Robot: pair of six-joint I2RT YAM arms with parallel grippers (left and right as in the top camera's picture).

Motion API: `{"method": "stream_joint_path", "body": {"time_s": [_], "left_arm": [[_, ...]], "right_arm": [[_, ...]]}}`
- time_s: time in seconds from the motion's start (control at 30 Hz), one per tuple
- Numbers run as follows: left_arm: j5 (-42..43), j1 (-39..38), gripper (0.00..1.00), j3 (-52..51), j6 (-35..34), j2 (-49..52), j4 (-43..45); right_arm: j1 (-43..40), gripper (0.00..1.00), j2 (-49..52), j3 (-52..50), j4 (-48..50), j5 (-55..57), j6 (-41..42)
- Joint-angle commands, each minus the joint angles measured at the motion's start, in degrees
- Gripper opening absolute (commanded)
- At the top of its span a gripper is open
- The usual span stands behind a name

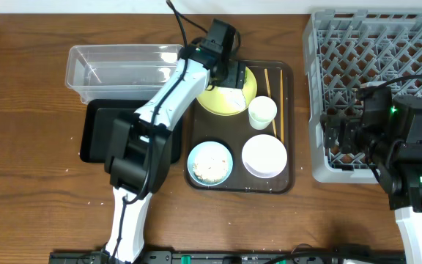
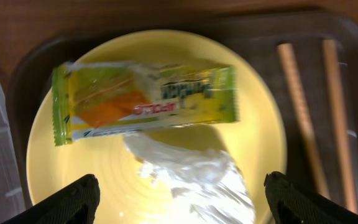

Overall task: Sort waste into correct bins and load items into the dishwasher rack
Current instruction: 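Reach the left gripper to the yellow plate and grasp the white tissue, then carry the tissue with the left gripper and drop it into the clear bin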

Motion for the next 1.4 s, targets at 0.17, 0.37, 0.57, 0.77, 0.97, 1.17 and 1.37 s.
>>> {"method": "stream_joint_path", "body": {"time_s": [0.17,0.37,0.57,0.77,0.97,1.17,1.37], "left_arm": [[-3.72,-2.93,0.80,0.81,-4.70,3.89,0.24],[-5.07,-4.02,0.64,0.50,-4.72,6.29,0.15],[-5.05,-4.02,0.12,0.50,-4.72,6.36,0.02],[-5.05,-2.75,0.06,3.28,-4.66,2.21,-4.31],[-5.11,2.82,0.06,5.33,-3.17,-9.57,-6.16],[-9.86,10.49,0.06,5.31,-3.17,-15.21,-8.02],[-12.79,16.79,0.08,2.80,-3.21,-12.33,-9.92]], "right_arm": [[1.18,0.98,-0.35,1.29,-0.90,-0.46,-0.63],[1.18,0.96,-0.35,1.29,-1.66,-0.44,-0.66],[1.18,0.96,-0.35,1.29,-1.66,-0.44,-0.66],[1.18,0.95,-0.35,1.29,-1.66,-0.44,-0.66],[1.18,0.96,-0.35,1.29,-1.64,-0.46,-0.63],[1.18,0.96,-0.35,1.29,-1.38,-0.46,-0.63],[1.18,0.95,-0.35,1.29,-1.44,-0.48,-0.61]]}}
